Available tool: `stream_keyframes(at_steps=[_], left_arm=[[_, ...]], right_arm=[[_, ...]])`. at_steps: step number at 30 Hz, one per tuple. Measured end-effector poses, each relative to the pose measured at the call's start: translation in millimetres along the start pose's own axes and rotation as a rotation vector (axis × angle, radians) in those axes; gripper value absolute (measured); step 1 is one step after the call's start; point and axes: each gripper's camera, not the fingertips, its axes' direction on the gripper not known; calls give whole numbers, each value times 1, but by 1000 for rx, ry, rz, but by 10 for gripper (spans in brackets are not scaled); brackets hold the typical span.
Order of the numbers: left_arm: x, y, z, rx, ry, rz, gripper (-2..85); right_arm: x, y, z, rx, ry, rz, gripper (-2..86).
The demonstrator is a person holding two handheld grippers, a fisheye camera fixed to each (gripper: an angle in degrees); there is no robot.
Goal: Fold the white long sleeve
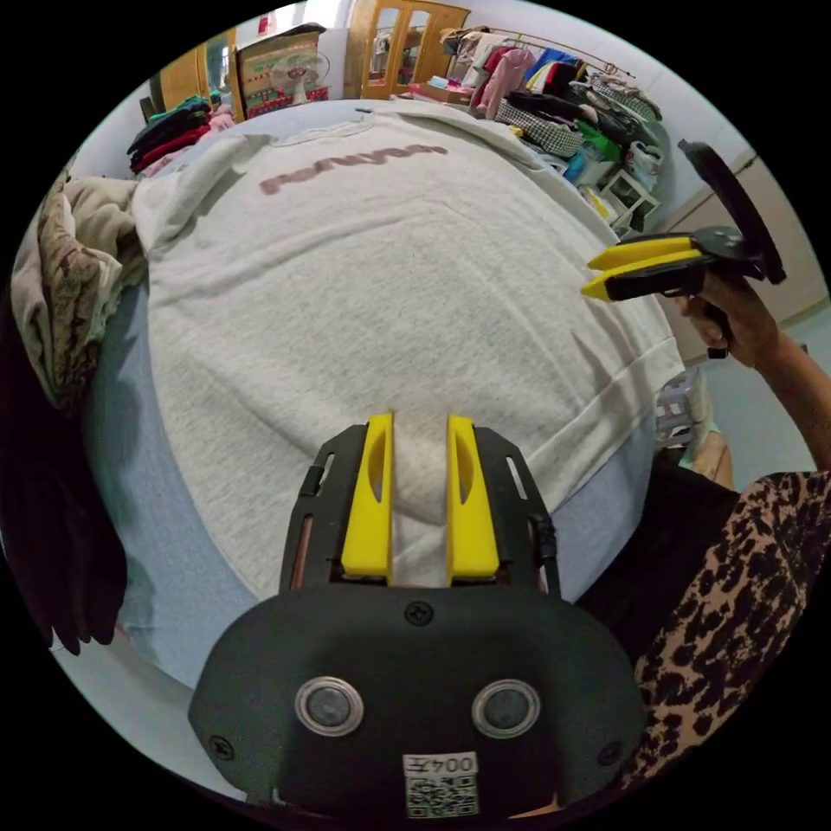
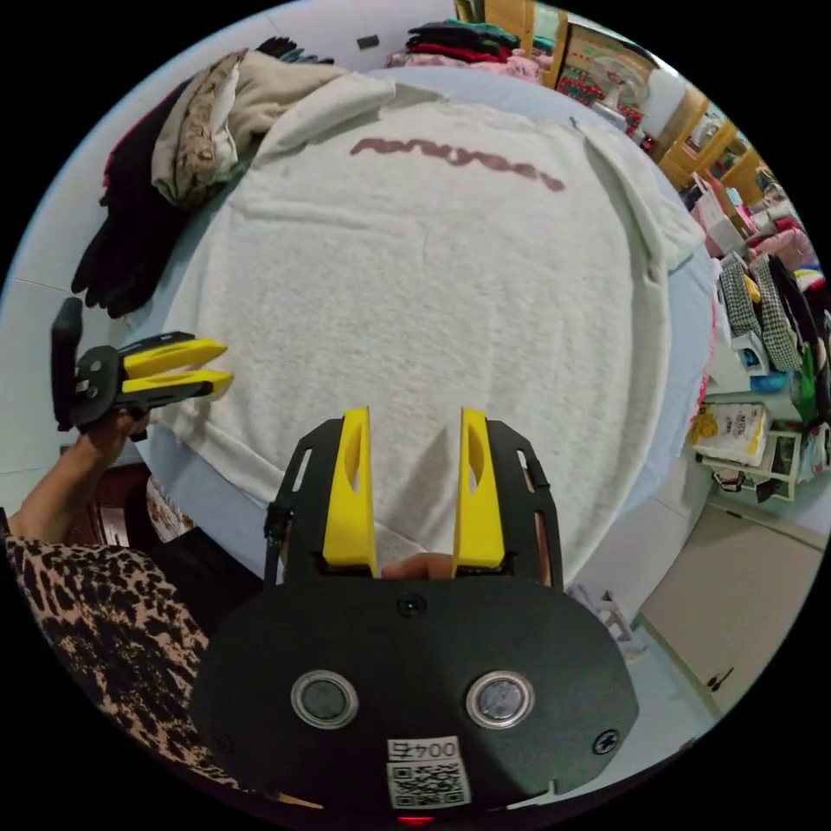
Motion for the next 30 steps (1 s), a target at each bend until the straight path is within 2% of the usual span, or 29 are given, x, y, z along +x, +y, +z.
stream_keyframes(at_steps=[4, 7, 9, 12, 16, 20, 25, 27, 29, 30], left_arm=[[44, -2, -9, -3, -99, 0, 91], [69, -15, -16, -47, -139, -34, 91], [77, -23, -20, -75, -133, -65, 91], [85, -33, -30, -103, -120, -146, 82], [105, -53, -41, -164, -134, -238, 80], [122, -73, -51, -234, -134, -295, 82], [134, -88, -64, -285, -129, -364, 80], [139, -94, -67, -307, -136, -375, 80], [145, -101, -72, -336, -140, -388, 79], [146, -102, -74, -341, -139, -391, 79]], right_arm=[[7, -12, 34, -58, 39, -44, 126], [36, -30, 18, -61, -84, -111, 125], [75, -50, -11, 24, -154, -120, 127], [174, -117, -64, 166, -143, -93, 144], [361, -248, -116, 312, -220, 84, 159], [497, -364, -115, 319, -271, 232, 161], [556, -451, -77, 229, -322, 269, 153], [565, -471, -58, 186, -325, 267, 117], [570, -481, -43, 156, -310, 260, 43], [571, -481, -42, 152, -310, 251, 40]])
